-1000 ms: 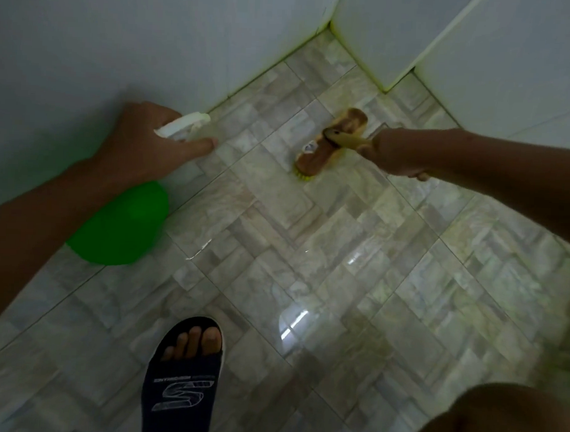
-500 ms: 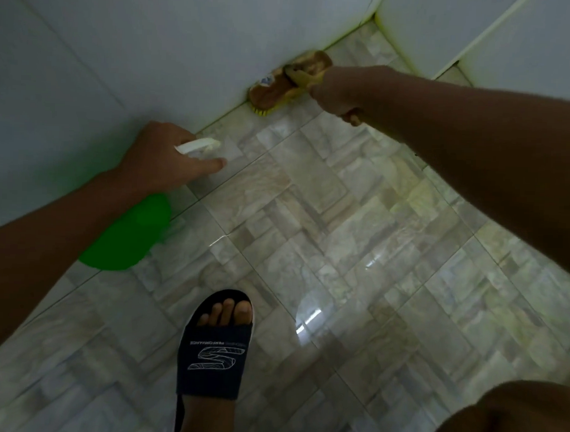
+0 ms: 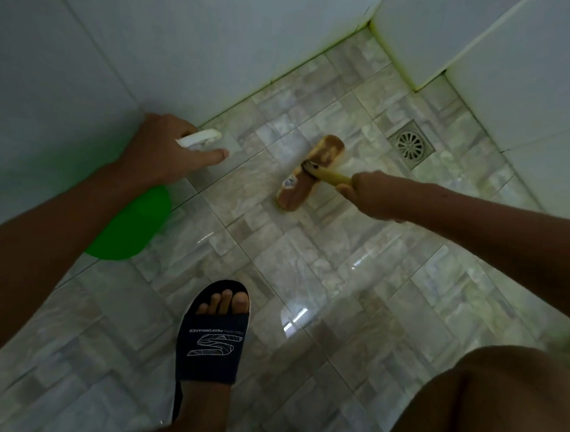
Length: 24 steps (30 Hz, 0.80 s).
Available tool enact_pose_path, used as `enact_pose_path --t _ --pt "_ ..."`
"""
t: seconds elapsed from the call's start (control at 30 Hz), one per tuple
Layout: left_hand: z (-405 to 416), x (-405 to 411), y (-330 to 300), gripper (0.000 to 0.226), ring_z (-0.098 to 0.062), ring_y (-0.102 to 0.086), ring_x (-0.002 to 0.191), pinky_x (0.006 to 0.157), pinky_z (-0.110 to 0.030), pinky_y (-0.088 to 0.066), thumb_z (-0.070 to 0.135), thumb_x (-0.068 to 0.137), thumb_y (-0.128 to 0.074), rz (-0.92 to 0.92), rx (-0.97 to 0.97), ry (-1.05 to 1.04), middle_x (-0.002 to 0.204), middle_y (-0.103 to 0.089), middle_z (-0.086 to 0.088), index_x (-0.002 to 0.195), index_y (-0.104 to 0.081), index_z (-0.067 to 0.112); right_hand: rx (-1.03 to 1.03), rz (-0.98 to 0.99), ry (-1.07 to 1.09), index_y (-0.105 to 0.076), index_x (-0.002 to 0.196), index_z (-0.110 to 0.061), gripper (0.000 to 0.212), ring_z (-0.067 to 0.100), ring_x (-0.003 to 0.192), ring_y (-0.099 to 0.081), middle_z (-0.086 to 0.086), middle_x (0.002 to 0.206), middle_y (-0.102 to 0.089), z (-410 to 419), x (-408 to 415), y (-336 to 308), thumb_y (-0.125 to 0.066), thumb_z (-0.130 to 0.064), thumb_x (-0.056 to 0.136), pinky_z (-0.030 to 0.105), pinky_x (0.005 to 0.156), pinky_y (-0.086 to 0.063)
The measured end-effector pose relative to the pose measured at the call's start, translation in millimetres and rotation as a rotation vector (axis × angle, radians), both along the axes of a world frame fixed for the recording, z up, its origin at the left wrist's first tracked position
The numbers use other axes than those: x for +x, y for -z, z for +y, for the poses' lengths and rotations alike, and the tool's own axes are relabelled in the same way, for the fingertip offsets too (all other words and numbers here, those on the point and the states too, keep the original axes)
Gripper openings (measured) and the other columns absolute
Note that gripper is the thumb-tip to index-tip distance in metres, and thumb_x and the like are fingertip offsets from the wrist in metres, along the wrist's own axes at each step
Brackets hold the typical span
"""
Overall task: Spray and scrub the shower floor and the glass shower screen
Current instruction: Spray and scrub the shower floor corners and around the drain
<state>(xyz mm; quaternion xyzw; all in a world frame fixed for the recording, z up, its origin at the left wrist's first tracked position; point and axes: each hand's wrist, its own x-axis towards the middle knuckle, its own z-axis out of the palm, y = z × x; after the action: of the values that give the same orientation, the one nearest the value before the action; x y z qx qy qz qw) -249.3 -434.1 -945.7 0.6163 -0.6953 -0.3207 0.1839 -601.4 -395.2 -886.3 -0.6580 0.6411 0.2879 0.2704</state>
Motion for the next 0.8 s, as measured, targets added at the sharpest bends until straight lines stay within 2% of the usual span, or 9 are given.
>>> enact_pose_path --t 0.1,0.2,0.3,0.37,0.43,0.57,0.63,0.73,0.8 --pt "1.4 -4.6 -1.6 0.083 -0.018 -0.042 0.054 0.055 -0.031 -0.032 0.080 0.065 -0.066 -0.002 -0.029 0.029 0.055 -0.043 -0.008 0.061 -0.058 -0.003 -0.086 -0.048 0.006 -0.045 0.105 -0.015 0.042 0.026 0.053 -0.062 0.012 0.082 -0.058 -38.9 42.1 4.1 -0.028 -0.053 0.103 0.028 0.043 -0.047" --pt "1.8 -6.4 -3.8 0.074 -0.015 -0.037 0.051 0.053 -0.031 -0.029 0.073 0.070 -0.073 0.011 -0.049 0.037 0.053 -0.040 -0.006 0.059 -0.053 0.002 -0.144 -0.171 0.033 -0.043 0.118 -0.021 0.029 0.021 0.049 -0.057 0.012 0.078 -0.058 -69.0 89.4 17.3 -0.028 -0.042 0.106 0.029 0.045 -0.051" --pt "0.0 -10.9 -5.4 0.069 -0.008 -0.034 0.045 0.046 -0.027 -0.029 0.066 0.074 -0.078 0.042 -0.034 0.056 0.051 -0.033 -0.002 0.054 -0.044 0.010 -0.134 -0.227 0.090 -0.049 0.115 -0.012 0.036 0.019 0.056 -0.059 0.007 0.085 -0.061 -63.5 103.3 20.4 -0.028 -0.041 0.106 0.026 0.046 -0.049" --pt "-3.9 -18.9 -9.9 0.069 -0.008 -0.033 0.047 0.048 -0.024 -0.027 0.068 0.073 -0.077 0.053 -0.043 0.075 0.051 -0.032 -0.001 0.054 -0.041 0.012 -0.128 -0.226 0.048 -0.054 0.116 -0.009 0.041 0.020 0.074 -0.059 0.006 0.100 -0.060 -34.7 87.2 22.9 -0.028 -0.040 0.107 0.028 0.059 -0.045" --pt "-8.6 -29.3 -12.5 0.068 -0.008 -0.033 0.047 0.047 -0.020 -0.026 0.064 0.074 -0.081 0.062 -0.047 0.092 0.050 -0.035 -0.001 0.054 -0.043 0.012 -0.124 -0.215 0.056 -0.056 0.113 -0.008 0.046 0.021 0.080 -0.055 0.009 0.100 -0.059 5.9 59.1 25.2 -0.030 -0.045 0.106 0.028 0.067 -0.039" --pt "-13.4 -62.0 -16.7 0.067 -0.014 -0.038 0.051 0.051 -0.026 -0.028 0.057 0.077 -0.085 0.101 -0.079 0.182 0.052 -0.040 -0.004 0.054 -0.045 0.009 -0.082 -0.175 0.131 -0.051 0.096 -0.013 0.045 0.023 0.069 -0.057 0.005 0.081 -0.056 71.9 -17.0 25.0 -0.031 -0.052 0.102 0.030 0.058 -0.037" --pt "-15.0 -77.0 -17.9 0.070 -0.017 -0.041 0.052 0.054 -0.032 -0.033 0.063 0.074 -0.081 0.111 -0.065 0.211 0.053 -0.040 -0.004 0.056 -0.047 0.005 -0.088 -0.140 0.194 -0.049 0.091 -0.015 0.044 0.019 0.063 -0.054 0.008 0.082 -0.060 83.3 -49.0 20.3 -0.030 -0.053 0.102 0.030 0.054 -0.037" --pt "-15.5 -108.4 -15.6 0.069 -0.019 -0.047 0.051 0.054 -0.040 -0.047 0.061 0.073 -0.082 0.126 -0.026 0.254 0.054 -0.044 -0.006 0.061 -0.052 0.000 -0.091 -0.072 0.330 -0.049 0.095 -0.013 0.047 0.017 0.059 -0.056 0.010 0.084 -0.061 85.6 -83.6 12.5 -0.027 -0.054 0.102 0.027 0.047 -0.039" --pt "-14.2 -133.2 -13.3 0.069 -0.019 -0.048 0.051 0.053 -0.036 -0.044 0.064 0.069 -0.080 0.134 -0.024 0.295 0.053 -0.047 -0.008 0.060 -0.054 0.001 -0.082 -0.064 0.467 -0.050 0.098 -0.011 0.050 0.023 0.059 -0.060 0.014 0.089 -0.062 80.1 -96.7 13.1 -0.028 -0.055 0.102 0.026 0.044 -0.044"
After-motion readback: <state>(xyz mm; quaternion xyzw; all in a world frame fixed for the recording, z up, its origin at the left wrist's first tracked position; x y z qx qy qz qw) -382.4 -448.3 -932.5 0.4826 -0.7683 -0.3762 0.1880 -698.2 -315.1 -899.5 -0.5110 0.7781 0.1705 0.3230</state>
